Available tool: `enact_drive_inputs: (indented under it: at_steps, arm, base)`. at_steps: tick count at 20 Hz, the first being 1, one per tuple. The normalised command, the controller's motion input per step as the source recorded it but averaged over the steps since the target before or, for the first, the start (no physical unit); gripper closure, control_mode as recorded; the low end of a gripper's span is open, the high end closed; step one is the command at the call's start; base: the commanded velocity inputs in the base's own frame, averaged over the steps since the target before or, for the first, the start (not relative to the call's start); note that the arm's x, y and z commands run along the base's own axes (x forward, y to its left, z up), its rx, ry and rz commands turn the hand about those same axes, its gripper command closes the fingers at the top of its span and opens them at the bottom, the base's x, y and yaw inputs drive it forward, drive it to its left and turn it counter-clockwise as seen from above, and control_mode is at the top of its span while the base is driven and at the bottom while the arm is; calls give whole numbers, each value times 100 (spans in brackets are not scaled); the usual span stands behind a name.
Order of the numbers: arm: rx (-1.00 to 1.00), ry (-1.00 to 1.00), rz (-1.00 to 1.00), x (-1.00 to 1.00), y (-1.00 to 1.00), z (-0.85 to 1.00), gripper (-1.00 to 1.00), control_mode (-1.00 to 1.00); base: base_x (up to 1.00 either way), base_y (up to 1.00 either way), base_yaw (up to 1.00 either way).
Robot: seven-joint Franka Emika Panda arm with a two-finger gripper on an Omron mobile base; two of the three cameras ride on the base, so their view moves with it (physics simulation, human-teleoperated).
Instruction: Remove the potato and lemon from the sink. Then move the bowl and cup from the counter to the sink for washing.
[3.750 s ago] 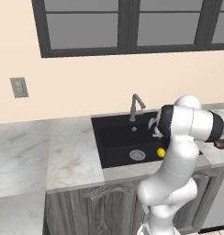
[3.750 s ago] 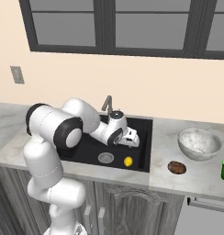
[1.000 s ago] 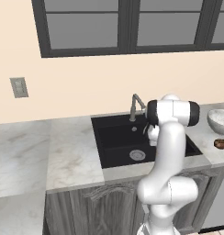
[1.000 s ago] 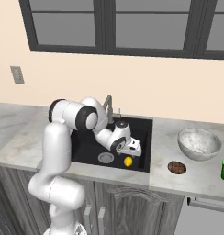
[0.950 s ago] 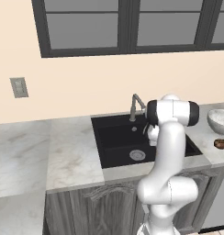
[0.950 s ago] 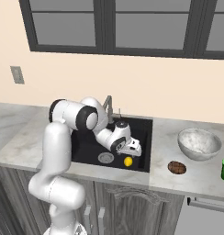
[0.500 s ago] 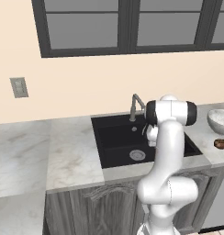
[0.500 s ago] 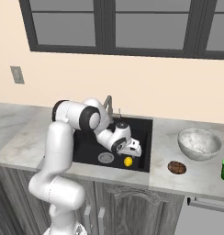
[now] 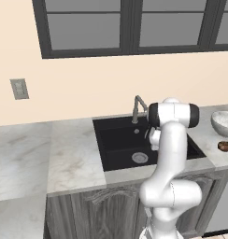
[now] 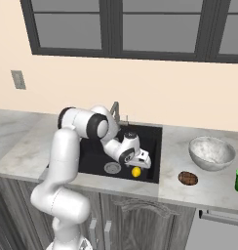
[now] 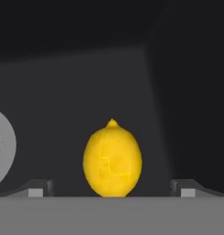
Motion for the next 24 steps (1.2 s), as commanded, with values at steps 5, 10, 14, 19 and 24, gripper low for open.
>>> enact_drive_inputs:
  at_steps: [5,10,14,19,24]
  arm:
    - [0,0,-1,3,-2,-12,-100,-100]
    - [0,2,-1,5,0,-12,-100,-100]
    - [0,5,-2,3,0,-12,-100,-100]
    - [0,7,-2,5,0,-15,-100,-100]
    - [0,9,-2,8,0,-16,-100,-100]
  base:
    - [0,0,0]
    - [0,0,0]
    - [0,0,0]
    - [0,0,0]
    - [0,0,0]
